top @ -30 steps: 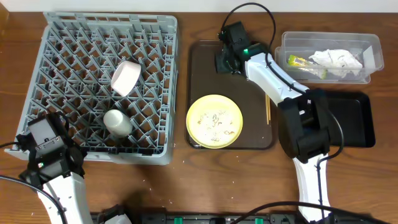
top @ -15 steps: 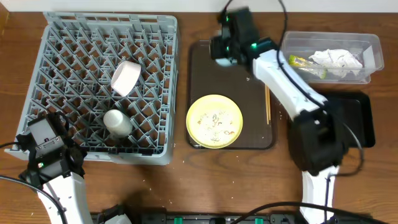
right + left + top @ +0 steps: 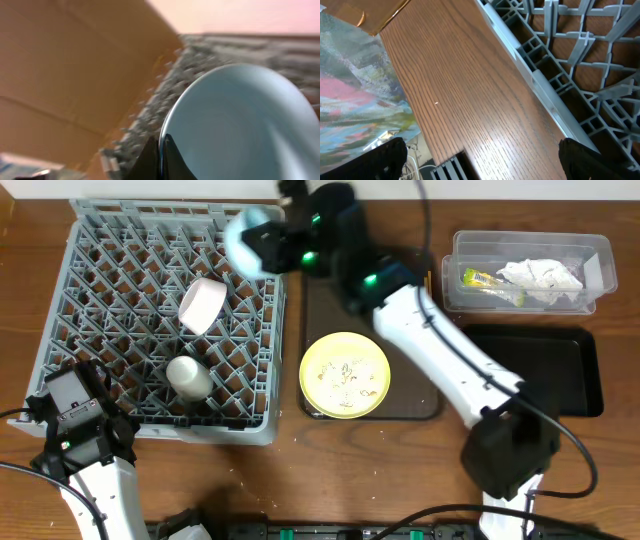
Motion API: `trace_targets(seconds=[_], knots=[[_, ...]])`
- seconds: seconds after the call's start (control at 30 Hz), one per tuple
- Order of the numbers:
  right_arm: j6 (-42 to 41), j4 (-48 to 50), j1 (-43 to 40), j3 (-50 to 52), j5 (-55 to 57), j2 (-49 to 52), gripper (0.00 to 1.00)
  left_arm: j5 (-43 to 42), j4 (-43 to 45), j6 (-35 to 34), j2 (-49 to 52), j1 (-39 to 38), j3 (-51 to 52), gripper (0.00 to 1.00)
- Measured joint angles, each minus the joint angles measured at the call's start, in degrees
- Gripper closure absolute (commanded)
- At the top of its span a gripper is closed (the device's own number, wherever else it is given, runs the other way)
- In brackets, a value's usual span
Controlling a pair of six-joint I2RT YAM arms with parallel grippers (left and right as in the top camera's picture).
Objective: Sort waste into correct bins and load items into the dishwasher
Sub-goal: 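Carry the light-blue bowl left and insert it into the rack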
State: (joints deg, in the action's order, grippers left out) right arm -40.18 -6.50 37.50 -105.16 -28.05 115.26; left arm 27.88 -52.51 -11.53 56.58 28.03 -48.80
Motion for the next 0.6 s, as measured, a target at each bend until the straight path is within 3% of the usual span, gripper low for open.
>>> trace_targets(seconds=[0.27, 0.6], knots=[[-10.8, 7.0, 7.9, 0.0, -2.6, 4.6, 0.99, 0.0, 0.0, 0.0, 0.0, 0.0, 0.0, 0.02], [-30.6, 36.2, 7.6, 0.2, -8.0, 14.8, 0.99, 0.4, 0.0, 0.0, 0.0, 0.0, 0.0, 0.02]])
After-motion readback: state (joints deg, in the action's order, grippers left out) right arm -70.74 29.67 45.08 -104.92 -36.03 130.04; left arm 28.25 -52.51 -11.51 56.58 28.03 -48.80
